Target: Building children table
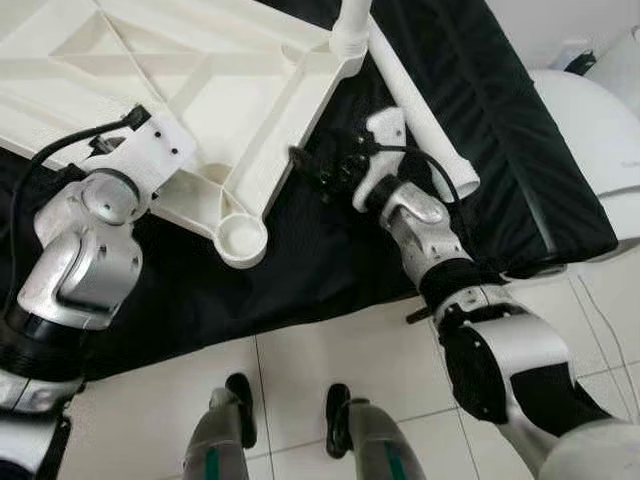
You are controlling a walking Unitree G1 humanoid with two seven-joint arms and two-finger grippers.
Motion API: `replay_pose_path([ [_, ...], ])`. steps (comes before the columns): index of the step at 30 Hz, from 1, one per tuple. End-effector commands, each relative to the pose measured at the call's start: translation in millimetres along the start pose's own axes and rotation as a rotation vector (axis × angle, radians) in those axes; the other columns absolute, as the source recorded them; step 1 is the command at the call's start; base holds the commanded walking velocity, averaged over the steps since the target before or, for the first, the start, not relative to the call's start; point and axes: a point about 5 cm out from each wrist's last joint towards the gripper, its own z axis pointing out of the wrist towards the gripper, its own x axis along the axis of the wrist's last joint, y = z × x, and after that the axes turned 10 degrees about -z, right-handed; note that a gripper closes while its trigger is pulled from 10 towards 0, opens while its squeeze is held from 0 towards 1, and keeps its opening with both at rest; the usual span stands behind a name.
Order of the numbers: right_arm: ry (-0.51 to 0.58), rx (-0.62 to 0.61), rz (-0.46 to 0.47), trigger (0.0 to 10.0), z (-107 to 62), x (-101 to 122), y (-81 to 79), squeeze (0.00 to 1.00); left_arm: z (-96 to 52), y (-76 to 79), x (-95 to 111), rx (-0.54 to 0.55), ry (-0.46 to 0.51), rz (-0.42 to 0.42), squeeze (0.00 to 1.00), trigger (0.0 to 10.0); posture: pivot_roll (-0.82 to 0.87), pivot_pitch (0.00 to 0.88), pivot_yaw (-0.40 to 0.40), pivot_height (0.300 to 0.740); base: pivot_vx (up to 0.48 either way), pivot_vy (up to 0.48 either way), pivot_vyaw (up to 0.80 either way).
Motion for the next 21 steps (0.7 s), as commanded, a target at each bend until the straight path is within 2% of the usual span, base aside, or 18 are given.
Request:
replay_pose_path([
  [1,0.015,0.019,-0.011,10.0,-0.7,2,0.1,0.0,1.3,11.8,4,-0.038,0.041,-0.002,1.0,10.0,0.05,0.327,-0.079,0.74,0.0,0.0,0.0],
  [6,0.022,0.02,-0.022,10.0,-3.5,4,4.4,0.0,2.9,9.3,13,-0.036,0.074,-0.026,1.0,10.0,0.05,0.323,-0.076,0.74,0.0,0.0,0.0],
  [7,0.023,0.017,-0.025,10.0,-4.6,5,6.4,0.0,3.4,7.5,17,-0.034,0.088,-0.032,0.96,10.0,0.06,0.318,-0.075,0.74,0.0,0.0,0.0],
  [8,0.024,0.014,-0.026,10.0,-5.3,5,7.5,0.0,3.8,5.5,19,-0.031,0.099,-0.04,0.96,10.0,0.06,0.317,-0.075,0.74,0.0,0.0,0.0],
  [9,0.026,0.007,-0.031,10.0,-6.1,6,9.4,0.0,4.5,1.9,24,-0.024,0.118,-0.053,0.0,10.0,0.06,0.313,-0.073,0.74,0.0,0.0,0.0],
  [12,0.029,0.0,-0.035,10.0,-6.9,7,11.2,0.0,5.3,-1.9,29,-0.016,0.138,-0.065,0.0,10.0,0.06,0.311,-0.072,0.74,0.0,0.0,0.0],
  [18,0.053,-0.058,-0.04,10.0,-10.7,12,20.5,0.0,7.2,-24.7,48,0.07,0.224,-0.073,0.0,10.0,0.06,0.286,-0.068,0.74,0.0,0.0,0.0],
  [21,0.061,-0.074,-0.044,10.0,-13.0,13,22.9,0.0,8.8,-27.5,50,0.081,0.236,-0.068,0.0,10.0,0.06,0.283,-0.068,0.74,0.0,0.0,0.0],
])
